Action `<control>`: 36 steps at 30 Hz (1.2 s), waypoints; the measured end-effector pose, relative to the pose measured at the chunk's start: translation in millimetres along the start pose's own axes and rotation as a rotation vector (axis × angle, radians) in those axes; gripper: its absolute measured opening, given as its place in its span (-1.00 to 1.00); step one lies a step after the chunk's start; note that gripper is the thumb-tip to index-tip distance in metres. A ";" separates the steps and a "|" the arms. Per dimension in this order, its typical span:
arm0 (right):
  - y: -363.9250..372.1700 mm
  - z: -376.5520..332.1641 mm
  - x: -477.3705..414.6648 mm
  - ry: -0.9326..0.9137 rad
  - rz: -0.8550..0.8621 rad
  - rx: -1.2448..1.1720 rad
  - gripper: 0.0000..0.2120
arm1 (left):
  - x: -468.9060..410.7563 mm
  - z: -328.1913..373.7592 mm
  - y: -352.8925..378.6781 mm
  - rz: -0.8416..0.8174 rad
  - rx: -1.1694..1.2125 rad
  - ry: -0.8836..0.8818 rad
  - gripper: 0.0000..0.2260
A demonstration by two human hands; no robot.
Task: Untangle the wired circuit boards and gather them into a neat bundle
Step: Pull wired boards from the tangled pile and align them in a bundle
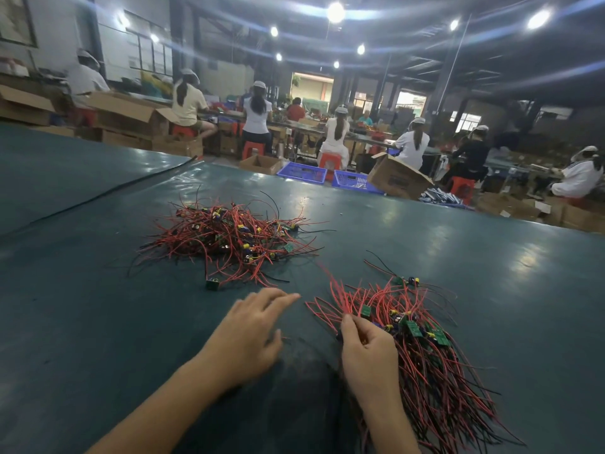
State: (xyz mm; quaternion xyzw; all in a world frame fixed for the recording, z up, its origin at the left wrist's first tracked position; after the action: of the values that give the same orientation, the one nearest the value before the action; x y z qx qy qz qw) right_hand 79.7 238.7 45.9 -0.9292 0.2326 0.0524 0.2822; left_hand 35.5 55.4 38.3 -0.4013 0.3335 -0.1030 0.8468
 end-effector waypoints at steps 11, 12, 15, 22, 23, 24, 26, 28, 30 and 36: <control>4.2 -4.3 14.0 -0.084 -0.088 0.552 -0.80 | 6.9 -97.5 -26.9 -0.041 -0.290 -0.578 -0.45; 4.8 -4.2 14.2 -0.095 -0.082 0.541 -0.78 | 6.6 -96.0 -29.8 0.022 -0.274 -0.564 -0.49; 7.2 -4.8 14.4 -0.127 -0.067 0.509 -0.76 | 7.8 -93.5 -37.6 0.167 -0.209 -0.532 -0.61; 14.3 -4.3 10.2 -0.143 -0.063 0.151 -0.84 | 9.8 -69.4 -46.4 0.410 -0.032 -0.368 -0.84; 16.3 -6.0 10.4 -0.131 -0.084 0.069 -0.89 | 8.6 -60.4 -46.9 0.451 0.019 -0.301 -0.85; 19.1 -8.2 11.1 -0.113 -0.114 -0.010 -0.88 | 6.7 -49.0 -46.2 0.471 0.073 -0.210 -0.86; 26.2 -10.5 12.2 -0.080 -0.161 -0.141 -0.74 | 3.3 -21.7 -41.2 0.441 0.180 0.008 -0.86; 29.9 -14.4 15.0 -0.079 -0.170 -0.218 -0.65 | 2.4 3.7 -31.6 0.342 0.260 0.173 -0.81; 29.9 -17.3 15.9 -0.100 -0.166 -0.258 -0.65 | 2.8 20.9 -21.6 0.255 0.270 0.260 -0.80; 28.6 -16.9 14.4 -0.069 -0.164 -0.342 -0.63 | 6.1 36.6 -13.5 0.207 0.256 0.378 -0.81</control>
State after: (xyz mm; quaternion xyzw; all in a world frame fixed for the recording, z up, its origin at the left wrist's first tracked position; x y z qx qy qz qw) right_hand 78.7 202.6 42.4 -0.9772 0.1339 0.1000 0.1313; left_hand 65.1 66.2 62.1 -0.2281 0.5096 -0.1304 0.8193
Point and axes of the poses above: each hand's wrist, its own x-axis away from the middle knuckle, its own y-axis out of the palm, z = x × y, the point moved 4 cm from there along -x, towards the middle knuckle, and after that the axes turned 12 degrees about x, right-handed, at the moved point
